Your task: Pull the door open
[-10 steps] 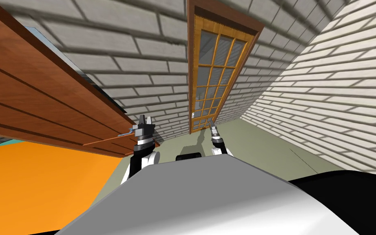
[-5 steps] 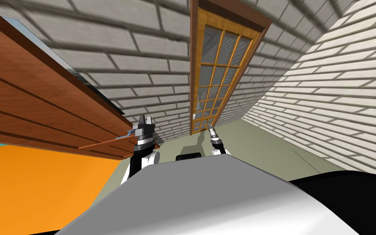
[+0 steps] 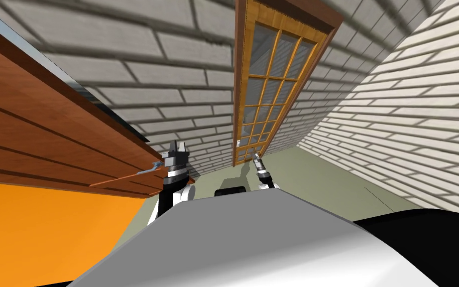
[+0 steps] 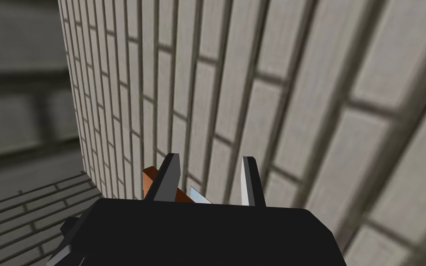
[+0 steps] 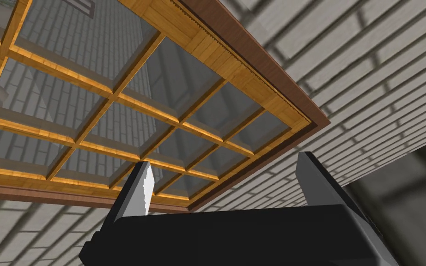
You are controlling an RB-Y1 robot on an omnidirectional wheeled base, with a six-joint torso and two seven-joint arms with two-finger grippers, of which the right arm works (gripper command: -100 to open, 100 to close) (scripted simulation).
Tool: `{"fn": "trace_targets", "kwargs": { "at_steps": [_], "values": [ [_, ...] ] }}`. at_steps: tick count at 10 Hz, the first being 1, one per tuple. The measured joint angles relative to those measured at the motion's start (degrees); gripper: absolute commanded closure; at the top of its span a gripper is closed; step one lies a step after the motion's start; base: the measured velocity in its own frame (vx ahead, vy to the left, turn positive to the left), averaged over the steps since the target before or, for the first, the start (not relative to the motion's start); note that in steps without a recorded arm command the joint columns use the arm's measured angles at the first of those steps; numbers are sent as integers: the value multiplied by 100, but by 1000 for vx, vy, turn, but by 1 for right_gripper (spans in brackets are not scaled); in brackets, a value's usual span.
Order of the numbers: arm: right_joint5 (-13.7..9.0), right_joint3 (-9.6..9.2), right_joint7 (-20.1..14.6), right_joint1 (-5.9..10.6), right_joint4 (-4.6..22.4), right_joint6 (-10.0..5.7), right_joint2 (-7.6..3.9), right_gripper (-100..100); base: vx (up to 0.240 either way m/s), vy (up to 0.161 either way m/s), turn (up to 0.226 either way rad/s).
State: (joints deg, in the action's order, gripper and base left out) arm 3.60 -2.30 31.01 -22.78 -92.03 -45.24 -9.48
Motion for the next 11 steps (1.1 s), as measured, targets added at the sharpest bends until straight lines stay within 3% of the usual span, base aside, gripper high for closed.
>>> {"fn": "trace_targets", "kwargs": {
  "at_steps": [11],
  "values": [
    [232, -68, 1311, 131, 1210, -350, -233, -100, 99, 23, 3]
  ]
}}
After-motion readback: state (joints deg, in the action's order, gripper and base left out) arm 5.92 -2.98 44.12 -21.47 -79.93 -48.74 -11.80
